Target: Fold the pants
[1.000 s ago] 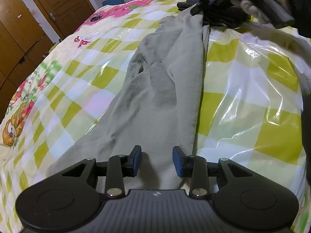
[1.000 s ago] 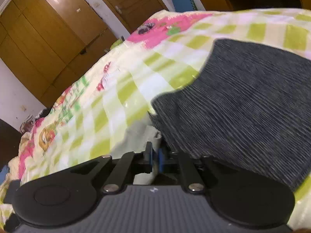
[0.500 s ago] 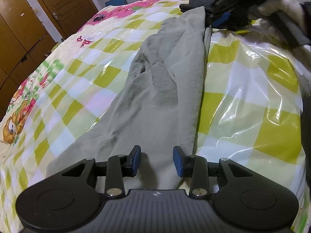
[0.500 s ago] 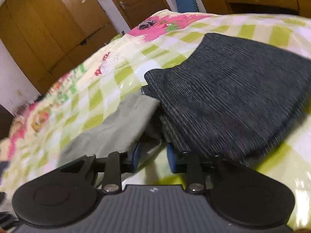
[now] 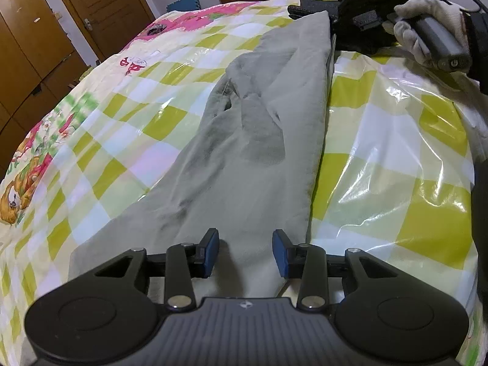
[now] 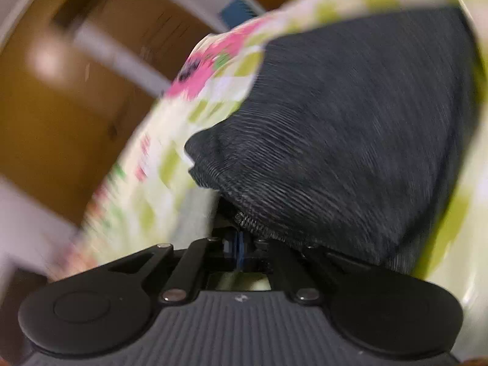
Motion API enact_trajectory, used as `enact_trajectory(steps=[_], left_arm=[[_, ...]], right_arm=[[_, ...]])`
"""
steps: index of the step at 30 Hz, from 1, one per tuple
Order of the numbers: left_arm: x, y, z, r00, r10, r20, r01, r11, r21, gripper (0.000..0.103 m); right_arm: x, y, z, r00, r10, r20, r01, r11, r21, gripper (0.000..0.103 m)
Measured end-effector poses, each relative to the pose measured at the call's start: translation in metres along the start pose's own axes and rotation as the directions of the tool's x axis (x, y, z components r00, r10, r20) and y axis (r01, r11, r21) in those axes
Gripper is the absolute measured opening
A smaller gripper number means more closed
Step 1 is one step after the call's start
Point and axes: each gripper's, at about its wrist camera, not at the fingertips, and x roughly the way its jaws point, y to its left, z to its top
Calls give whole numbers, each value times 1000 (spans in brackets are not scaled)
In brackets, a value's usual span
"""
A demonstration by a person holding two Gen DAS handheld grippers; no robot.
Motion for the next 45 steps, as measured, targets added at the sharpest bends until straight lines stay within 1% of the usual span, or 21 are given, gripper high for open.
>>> enact_trajectory(steps=[2,3,4,6,9,13,16,17,23,27,30,32,33,34,35,37,40,42,43,44,45], left_arm=[[-1,1,-2,1000,-3,5,3,1000,-9,52],[-1,2,-3,1000,-5,7,5,1000,-14,52],[-2,3,-4,1000,-5,10,5,1000,-17,52],[-3,3,-5,1000,-5,13,5,1000,-18,52],[-3,4,-5,1000,-4,13,5,1000,-23,52],[-2,4,-5,1000,-6,13,6,1000,-23,53],[-1,4,-5,1000,-8,13,8,1000,-27,53],[-1,4,-5,1000,-8,13,9,1000,-27,53],[0,5,-5,1000,-8,13,8,999,-31,54],[1,5,-5,1000,-8,13,8,999,-34,54],[0,5,-6,1000,-8,14,9,999,-42,55],[-1,6,-6,1000,-5,12,6,999,-47,56],[-2,6,-6,1000,-3,11,4,999,-46,56],[-3,6,-7,1000,-1,11,2,999,-43,56],[-4,6,-7,1000,1,11,-1,999,-41,56],[-4,7,-8,1000,4,11,-3,999,-41,56],[-4,8,-6,1000,10,4,-10,999,-45,57],[-5,9,-6,1000,13,2,-13,998,-54,57],[-5,8,-6,1000,17,0,-17,998,-53,57],[-5,8,-6,1000,21,-2,-21,998,-53,57],[-6,8,-6,1000,23,-4,-23,998,-54,57]], right_arm=[[-8,-10,-4,998,66,19,-68,994,89,14],[-11,-9,-6,998,67,19,-68,994,80,19],[-13,-8,-8,998,64,11,-64,997,50,32],[-16,-9,-12,997,78,10,-78,996,43,45],[-21,-13,-14,994,102,28,-103,993,55,46],[-28,-15,-17,990,133,36,-135,989,56,56],[-33,-17,-16,987,152,60,-157,984,83,58],[-33,-17,-17,987,148,61,-153,985,80,58],[-11,6,-15,999,37,-13,-38,996,-86,60],[15,16,-10,999,10,-52,-16,993,-121,63],[25,22,-12,999,-11,-48,5,993,-119,61],[24,21,-14,999,-7,-52,4,997,-76,33],[22,18,-17,996,38,-80,-40,999,-26,5],[17,17,-22,992,89,-85,-88,996,14,5],[11,20,-26,991,111,-76,-112,994,-6,5],[9,27,-30,992,111,-64,-116,991,-71,5],[31,20,-27,994,42,-104,-48,998,-49,10],[45,17,-26,989,56,-138,-61,998,-31,10],[48,19,-26,988,56,-144,-61,998,-27,6],[45,21,-24,987,71,-144,-73,997,-11,6],[37,26,-21,986,116,-122,-115,993,13,5]])
